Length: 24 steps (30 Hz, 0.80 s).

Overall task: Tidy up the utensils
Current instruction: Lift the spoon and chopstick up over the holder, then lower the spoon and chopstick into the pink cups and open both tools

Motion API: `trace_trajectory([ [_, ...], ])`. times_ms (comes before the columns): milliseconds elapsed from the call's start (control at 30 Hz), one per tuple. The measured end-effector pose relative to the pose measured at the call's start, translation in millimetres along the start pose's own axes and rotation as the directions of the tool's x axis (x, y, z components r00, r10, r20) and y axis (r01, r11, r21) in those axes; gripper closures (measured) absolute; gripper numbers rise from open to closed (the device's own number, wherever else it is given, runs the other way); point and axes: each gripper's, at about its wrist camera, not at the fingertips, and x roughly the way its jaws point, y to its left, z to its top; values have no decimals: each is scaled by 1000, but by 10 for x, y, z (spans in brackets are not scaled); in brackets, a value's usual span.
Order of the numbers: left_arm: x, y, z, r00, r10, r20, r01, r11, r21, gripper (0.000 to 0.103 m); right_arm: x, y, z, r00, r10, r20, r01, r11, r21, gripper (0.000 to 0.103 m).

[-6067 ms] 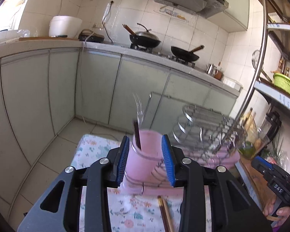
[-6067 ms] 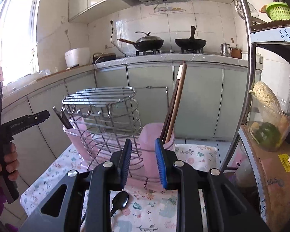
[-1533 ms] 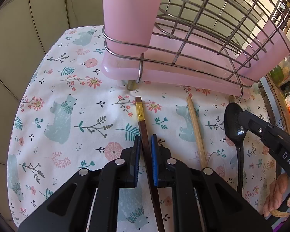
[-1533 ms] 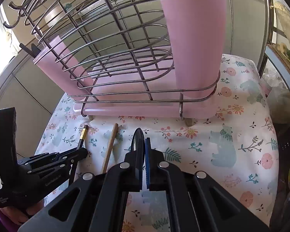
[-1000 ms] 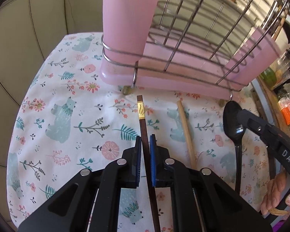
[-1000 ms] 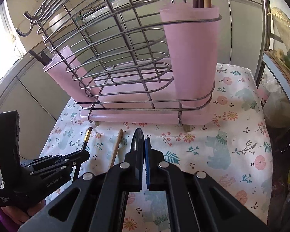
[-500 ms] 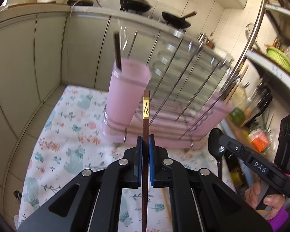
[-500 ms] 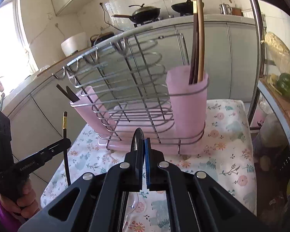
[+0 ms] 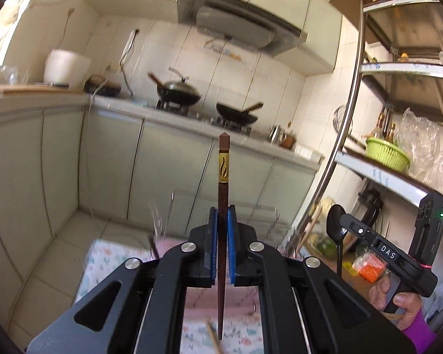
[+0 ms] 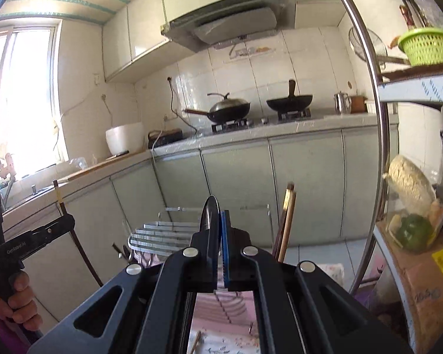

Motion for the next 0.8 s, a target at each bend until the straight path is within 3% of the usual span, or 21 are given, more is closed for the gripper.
trace_trajectory([
  [167, -12, -54, 401, 995, 19, 97, -21, 1000, 23, 98, -87, 7, 475, 983, -45, 177, 53, 998, -44, 101],
  [333, 42, 7, 605, 980, 76, 186, -81, 996, 24, 98, -50, -27, 640, 938, -129, 321, 165, 983, -85, 101],
  [433, 149, 102, 636, 973, 111, 201, -115, 993, 7, 98, 82, -26, 553, 903, -177, 390, 243, 962, -126, 101],
  [600, 351, 198, 558, 966, 160, 202, -168, 986, 23, 98, 348, -67, 254, 868, -202, 453, 306, 937, -167, 101],
  [800, 573, 267, 398, 969, 173, 174, -187, 980, 63, 98, 575, -162, -30, 861, -219, 459, 327, 930, -168, 101],
])
